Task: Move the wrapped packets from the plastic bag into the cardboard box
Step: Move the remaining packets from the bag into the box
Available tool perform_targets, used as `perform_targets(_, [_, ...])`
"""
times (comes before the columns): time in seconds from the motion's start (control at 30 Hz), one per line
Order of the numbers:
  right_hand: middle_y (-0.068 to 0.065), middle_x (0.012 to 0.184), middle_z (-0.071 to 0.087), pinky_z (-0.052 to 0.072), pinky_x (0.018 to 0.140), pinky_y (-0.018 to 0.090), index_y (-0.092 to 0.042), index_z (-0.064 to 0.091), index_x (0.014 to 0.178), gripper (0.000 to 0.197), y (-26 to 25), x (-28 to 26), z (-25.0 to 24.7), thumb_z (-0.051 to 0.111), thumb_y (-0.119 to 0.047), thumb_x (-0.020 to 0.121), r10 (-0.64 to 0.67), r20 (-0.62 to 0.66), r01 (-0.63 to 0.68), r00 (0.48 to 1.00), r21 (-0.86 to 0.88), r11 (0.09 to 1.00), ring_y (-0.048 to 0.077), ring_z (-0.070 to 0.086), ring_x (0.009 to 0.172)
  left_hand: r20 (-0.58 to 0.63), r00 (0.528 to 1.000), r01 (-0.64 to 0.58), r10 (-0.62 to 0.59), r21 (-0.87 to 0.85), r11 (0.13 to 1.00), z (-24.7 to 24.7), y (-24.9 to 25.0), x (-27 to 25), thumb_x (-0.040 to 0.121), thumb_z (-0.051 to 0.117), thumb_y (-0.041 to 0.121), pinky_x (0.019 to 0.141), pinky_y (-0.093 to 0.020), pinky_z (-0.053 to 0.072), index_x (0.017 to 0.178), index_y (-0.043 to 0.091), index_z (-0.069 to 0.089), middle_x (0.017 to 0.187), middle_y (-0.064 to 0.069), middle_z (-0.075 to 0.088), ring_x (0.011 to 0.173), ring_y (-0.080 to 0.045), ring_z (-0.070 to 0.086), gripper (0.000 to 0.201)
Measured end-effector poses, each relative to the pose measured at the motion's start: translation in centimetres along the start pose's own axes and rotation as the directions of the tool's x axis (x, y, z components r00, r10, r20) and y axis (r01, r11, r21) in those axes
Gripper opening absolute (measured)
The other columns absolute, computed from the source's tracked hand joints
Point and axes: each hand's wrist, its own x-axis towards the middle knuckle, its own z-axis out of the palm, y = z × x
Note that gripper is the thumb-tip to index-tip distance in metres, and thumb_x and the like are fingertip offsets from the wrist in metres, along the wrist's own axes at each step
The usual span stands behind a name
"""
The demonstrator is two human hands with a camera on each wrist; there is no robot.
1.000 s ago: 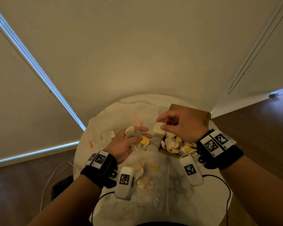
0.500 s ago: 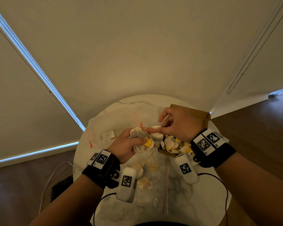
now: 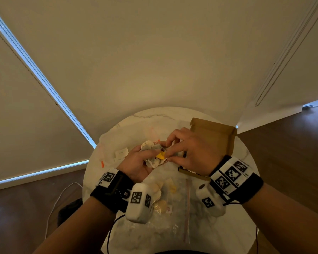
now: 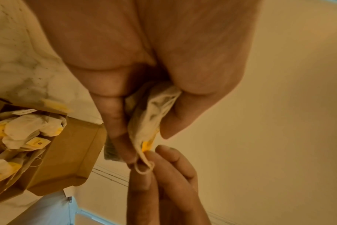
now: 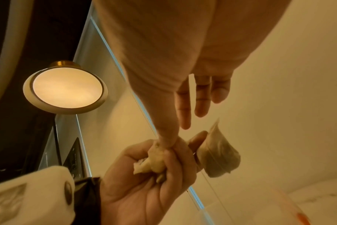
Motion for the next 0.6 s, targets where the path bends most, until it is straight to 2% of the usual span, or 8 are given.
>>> perform_targets(0.1, [-0.005,0.091,0.065,0.050,0.067,0.039,-0.020,0.078,0.087,0.010,-0.2,0.0,-0.2,0.079,-0.021,0.077,0.041,-0.060,-0.034,0.997,0.111,0.993,0.013,0.058,0.082,-0.023,1.000,-0.013,0.014,0.018,1.000,-0.1,0.1,-0.1,0.075,0.061,0.002,0.068,-0.032,0.057,0.108,-0.009,0.059,0.088,-0.017,0.066,0.077,-0.026,0.068,0.036])
perform_targets(0.2, [-0.008,0.089,0.070,0.051,0.065,0.034,-0.019,0.077,0.088,0.009,-0.5,0.2,-1.0,0.077,-0.017,0.080,0.118,-0.094,-0.094,0.989,0.223,0.970,0.010,0.063,0.080,-0.011,1.000,-0.029,0.029,-0.016,0.999,-0.4,0.1,-0.3,0.072,0.062,0.001,0.063,-0.029,0.056,0.117,-0.014,0.055,0.087,-0.021,0.065,0.070,-0.026,0.066,0.048])
perform_targets(0.33, [-0.009,0.086,0.073,0.055,0.070,0.033,-0.017,0.075,0.088,0.007,-0.6,0.3,-1.9,0.073,-0.012,0.083,0.206,-0.102,-0.162,0.973,0.333,0.929,0.011,0.066,0.080,-0.025,0.999,-0.024,0.024,-0.009,1.000,-0.9,0.2,-0.2,0.078,0.060,-0.003,0.063,-0.030,0.058,0.095,-0.004,0.073,0.084,-0.023,0.067,0.068,-0.027,0.067,0.021])
perform_targets(0.43, [-0.002,0.078,0.072,0.057,0.068,0.035,-0.010,0.074,0.085,0.007,-0.7,0.5,-2.7,0.072,-0.004,0.082,0.255,-0.143,-0.169,0.956,0.440,0.882,0.013,0.066,0.072,-0.068,0.997,-0.031,0.034,0.047,0.998,-1.0,0.4,-0.1,0.077,0.059,-0.001,0.061,-0.030,0.058,0.086,0.002,0.076,0.081,-0.023,0.068,0.067,-0.027,0.068,0.019])
perform_targets(0.5, [0.003,0.074,0.072,0.057,0.066,0.033,-0.007,0.074,0.085,0.006,-0.8,0.5,-3.3,0.072,-0.002,0.082,0.271,-0.161,-0.161,0.949,0.492,0.856,0.018,0.067,0.068,-0.088,0.993,-0.066,0.079,0.136,0.988,-1.1,0.4,0.0,0.078,0.057,0.001,0.062,-0.029,0.058,0.090,0.001,0.074,0.081,-0.022,0.067,0.068,-0.026,0.068,0.020])
perform_targets(0.6, [0.008,0.072,0.072,0.057,0.065,0.029,-0.004,0.073,0.085,0.004,-0.8,0.3,-4.1,0.072,-0.002,0.082,0.287,-0.194,-0.147,0.938,0.528,0.837,0.021,0.068,0.066,-0.093,0.986,-0.107,0.138,0.280,0.954,-1.3,0.6,-0.1,0.093,0.050,-0.003,0.064,-0.028,0.056,0.105,-0.004,0.067,0.085,-0.018,0.069,0.069,-0.022,0.065,0.021])
